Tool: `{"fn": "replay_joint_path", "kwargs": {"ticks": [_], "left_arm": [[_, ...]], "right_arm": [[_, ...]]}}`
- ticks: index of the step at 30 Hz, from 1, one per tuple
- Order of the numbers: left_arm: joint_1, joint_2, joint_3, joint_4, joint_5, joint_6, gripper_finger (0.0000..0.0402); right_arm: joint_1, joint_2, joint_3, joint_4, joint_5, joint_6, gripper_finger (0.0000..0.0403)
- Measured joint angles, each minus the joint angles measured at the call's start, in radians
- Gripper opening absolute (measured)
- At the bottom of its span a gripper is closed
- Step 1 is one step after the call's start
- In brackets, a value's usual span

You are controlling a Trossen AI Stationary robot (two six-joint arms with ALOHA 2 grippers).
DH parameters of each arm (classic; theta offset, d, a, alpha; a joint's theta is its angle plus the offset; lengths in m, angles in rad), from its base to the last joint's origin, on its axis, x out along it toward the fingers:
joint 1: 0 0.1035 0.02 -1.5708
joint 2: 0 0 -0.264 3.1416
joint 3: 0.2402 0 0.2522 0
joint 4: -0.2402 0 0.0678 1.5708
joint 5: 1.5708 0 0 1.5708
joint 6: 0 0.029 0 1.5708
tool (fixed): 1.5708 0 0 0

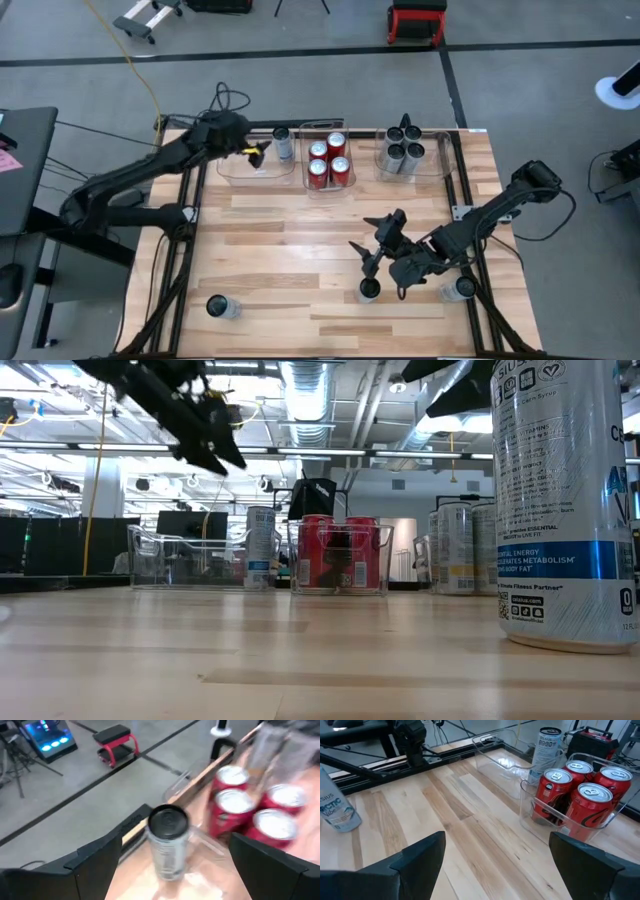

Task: Sort soda cans
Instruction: Put the white-blue soda can into the left transparent bin

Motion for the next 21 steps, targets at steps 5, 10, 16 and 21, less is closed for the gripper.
{"fn": "replay_joint_path", "kwargs": {"ticks": [5, 10, 16, 21], "left_arm": [[-0.097, -0.143, -0.001, -0.119, 0.001, -0.02, 0.0361], [-0.26, -0.291, -0.001, -0.313, 0.002, -0.066, 0.0361], [-0.518, -0.418, -0.018, -0.382, -0.023, -0.215, 0.0361], [-0.713, -0.446, -0.061, -0.373, -0.08, -0.262, 0.0361]], "right_arm": [[0.0, 0.0, 0.0, 0.013, -0.003, 0.0, 0.0374], [0.006, 0.0, 0.0, 0.013, -0.003, -0.005, 0.0374], [0.004, 0.0, 0.0, 0.012, -0.003, -0.004, 0.0374], [0.008, 0.0, 0.0, 0.013, -0.003, 0.005, 0.0374]]}}
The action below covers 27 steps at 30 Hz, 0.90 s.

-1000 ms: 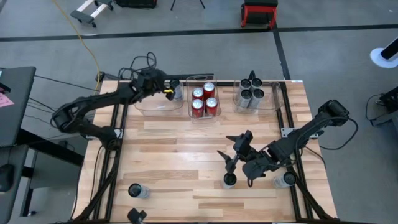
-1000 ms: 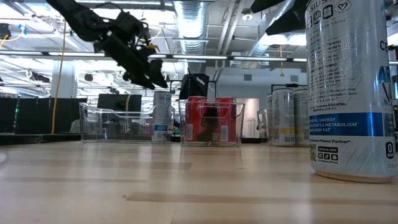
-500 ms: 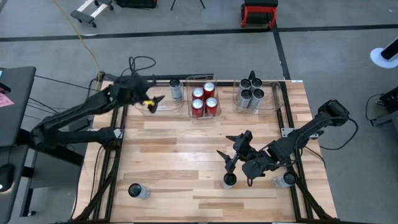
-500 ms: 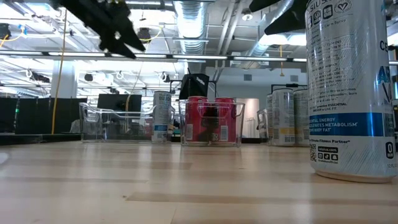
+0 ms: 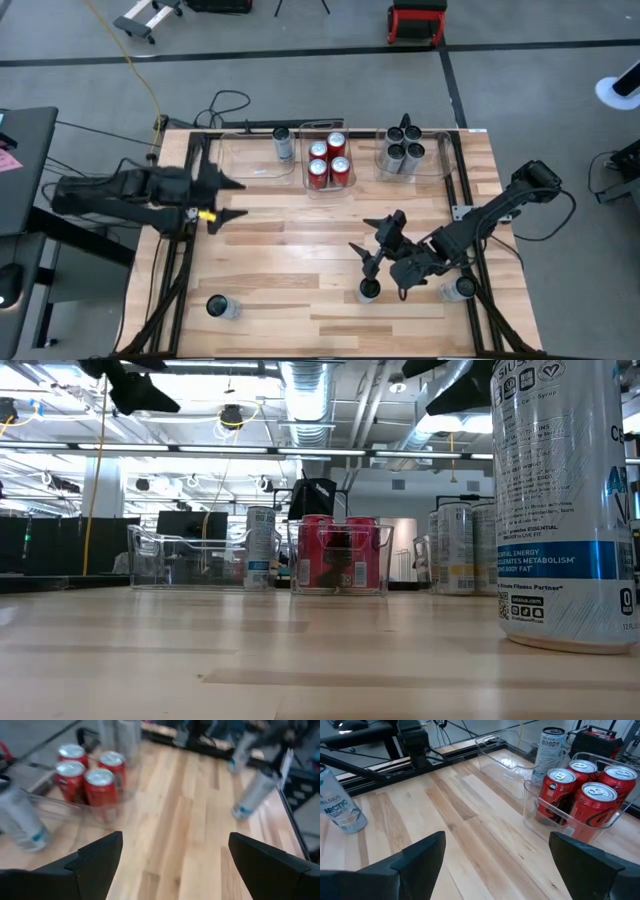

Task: Sort soda cans
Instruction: Put the white-blue soda can into the left transparent bin

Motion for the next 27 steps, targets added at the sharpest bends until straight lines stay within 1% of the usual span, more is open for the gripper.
{"fn": "replay_joint_path", "kwargs": {"ticks": [5, 10, 17, 23, 27], "left_arm": [[-0.142, 0.036, -0.029, 0.007, -0.091, 0.014, 0.0361], [-0.266, 0.094, -0.047, 0.01, -0.098, 0.01, 0.0361], [-0.465, 0.145, -0.048, -0.001, -0.06, -0.101, 0.0361], [-0.611, 0.145, -0.048, -0.042, -0.046, -0.29, 0.0361], [-0.654, 0.145, -0.047, -0.07, 0.07, -0.409, 0.0361]], "right_arm": [[0.0, 0.0, 0.0, -0.008, 0.0, 0.02, 0.0374], [-0.003, 0.0, 0.0, -0.008, 0.0, 0.021, 0.0374], [-0.003, 0.0, 0.0, -0.007, 0.0, 0.041, 0.0374], [-0.003, 0.0, 0.0, -0.008, 0.0, 0.046, 0.0374], [-0.006, 0.0, 0.0, -0.013, -0.001, 0.047, 0.0374]]}}
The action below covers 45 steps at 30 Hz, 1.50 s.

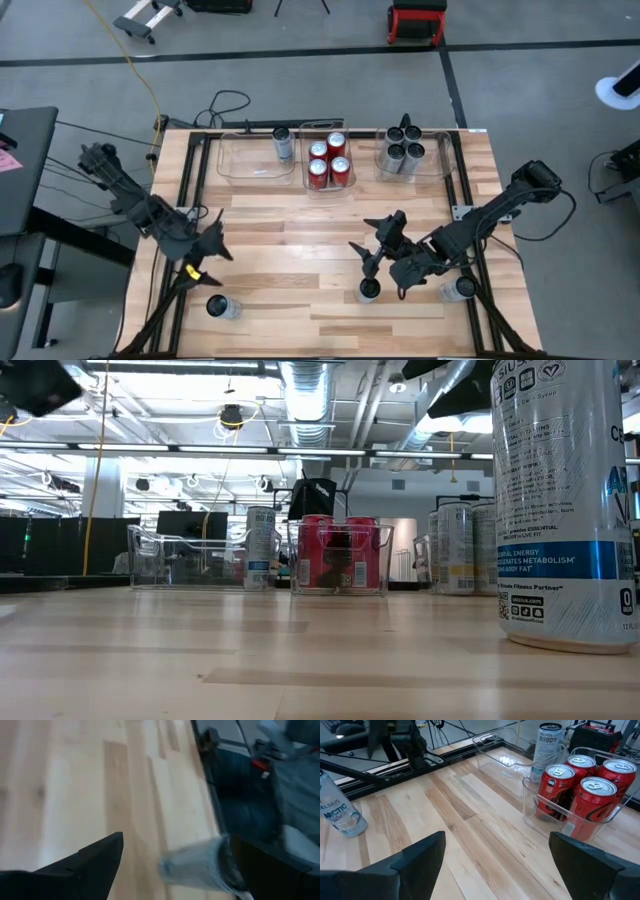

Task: Sort soda cans
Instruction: Put the white-blue soda can into the left transparent bin

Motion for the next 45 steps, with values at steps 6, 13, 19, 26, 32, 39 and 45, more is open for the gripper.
{"fn": "replay_joint_path", "kwargs": {"ticks": [6, 13, 19, 26, 32, 39, 45], "left_arm": [[-0.029, 0.007, 0.019, -0.006, 0.055, -0.127, 0.0361], [-0.088, 0.09, 0.086, -0.007, 0.055, -0.197, 0.0361], [-0.154, 0.244, 0.174, -0.081, 0.042, -0.226, 0.036], [-0.223, 0.377, 0.257, -0.163, -0.037, -0.212, 0.0346], [-0.257, 0.393, 0.263, -0.158, -0.058, -0.286, 0.0345], [-0.276, 0.393, 0.262, -0.157, -0.117, -0.309, 0.0345], [-0.286, 0.393, 0.245, -0.135, -0.136, -0.346, 0.0345]], "right_arm": [[-0.009, 0.0, 0.0, 0.0, -0.016, 0.002, 0.0374], [-0.024, 0.0, 0.0, -0.003, -0.019, 0.003, 0.0374], [-0.024, 0.0, 0.0, -0.015, -0.042, 0.003, 0.0374], [-0.025, 0.029, -0.001, -0.032, -0.048, 0.026, 0.0374], [-0.051, 0.068, -0.001, -0.032, -0.088, 0.03, 0.0374], [-0.071, 0.077, -0.001, 0.049, -0.071, -0.018, 0.0374], [-0.071, 0.077, -0.001, 0.09, -0.07, -0.058, 0.0374]]}}
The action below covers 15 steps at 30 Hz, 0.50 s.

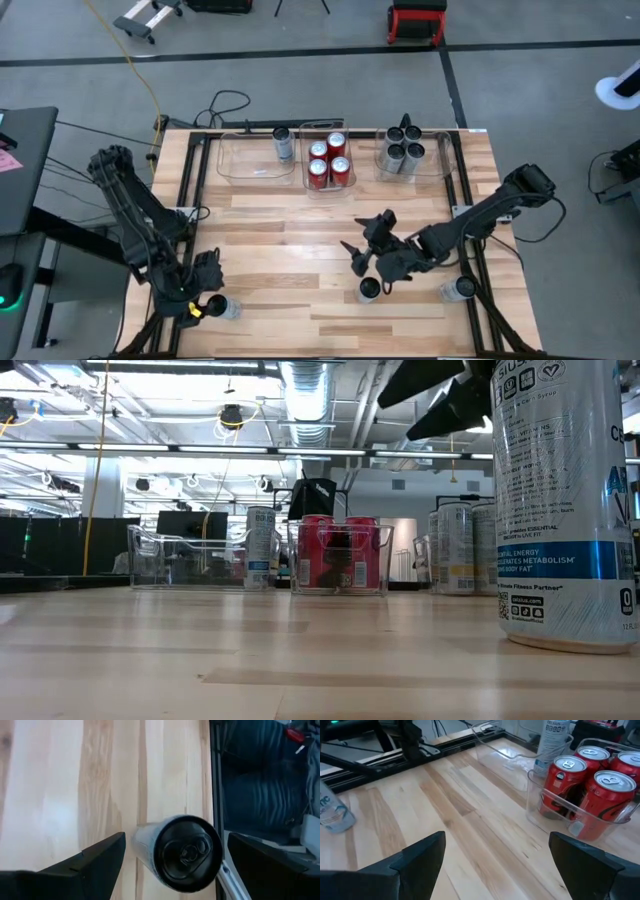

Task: Sort soda cans
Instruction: Put the white-blue soda can into the left transparent bin

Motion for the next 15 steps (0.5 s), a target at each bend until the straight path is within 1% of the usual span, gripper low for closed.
{"fn": "replay_joint_path", "kwargs": {"ticks": [7, 15], "left_arm": [[-0.04, 0.03, -0.02, 0.034, 0.005, -0.039, 0.0345], [-0.049, 0.033, -0.02, 0.061, -0.009, -0.045, 0.0345]], "right_arm": [[0.0, 0.0, 0.0, 0.001, 0.001, 0.005, 0.0374], [0.0, -0.001, 0.0, 0.007, 0.002, 0.005, 0.0374]]}}
